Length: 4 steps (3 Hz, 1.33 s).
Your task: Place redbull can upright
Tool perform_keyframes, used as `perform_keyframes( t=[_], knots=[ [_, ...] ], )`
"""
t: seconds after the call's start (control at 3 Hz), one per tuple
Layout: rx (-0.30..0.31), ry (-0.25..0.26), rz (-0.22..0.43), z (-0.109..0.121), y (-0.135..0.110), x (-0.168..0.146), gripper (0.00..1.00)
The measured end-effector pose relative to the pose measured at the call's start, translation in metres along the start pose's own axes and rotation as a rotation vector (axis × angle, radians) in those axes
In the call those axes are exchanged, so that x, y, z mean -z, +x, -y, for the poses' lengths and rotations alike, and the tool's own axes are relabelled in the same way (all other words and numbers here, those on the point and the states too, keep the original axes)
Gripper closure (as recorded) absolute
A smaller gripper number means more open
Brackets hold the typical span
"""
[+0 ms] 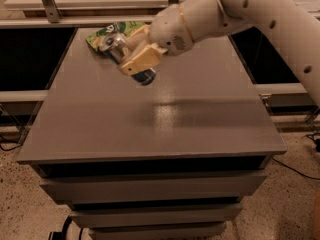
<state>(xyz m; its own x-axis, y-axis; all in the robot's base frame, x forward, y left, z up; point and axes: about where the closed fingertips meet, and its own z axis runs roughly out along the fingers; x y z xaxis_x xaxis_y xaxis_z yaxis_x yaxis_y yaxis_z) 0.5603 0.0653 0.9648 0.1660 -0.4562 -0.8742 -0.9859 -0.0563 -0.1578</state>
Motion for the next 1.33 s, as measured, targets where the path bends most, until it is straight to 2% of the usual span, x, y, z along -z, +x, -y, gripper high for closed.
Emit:
perform_keyframes(
  t=[0.33, 0.67, 1.0, 1.33],
  knots=[
    [-0.004, 0.063, 0.219, 0.009, 0.013, 0.035, 1.00],
    [-0.032, 0.099, 0.362, 0.013, 0.034, 0.061, 1.00],
    [-0.053, 0.108, 0.446, 0.011, 0.051, 0.080, 1.00],
    [-0.060, 0.100, 0.474, 0.004, 0.061, 0.092, 1.00]
  ],
)
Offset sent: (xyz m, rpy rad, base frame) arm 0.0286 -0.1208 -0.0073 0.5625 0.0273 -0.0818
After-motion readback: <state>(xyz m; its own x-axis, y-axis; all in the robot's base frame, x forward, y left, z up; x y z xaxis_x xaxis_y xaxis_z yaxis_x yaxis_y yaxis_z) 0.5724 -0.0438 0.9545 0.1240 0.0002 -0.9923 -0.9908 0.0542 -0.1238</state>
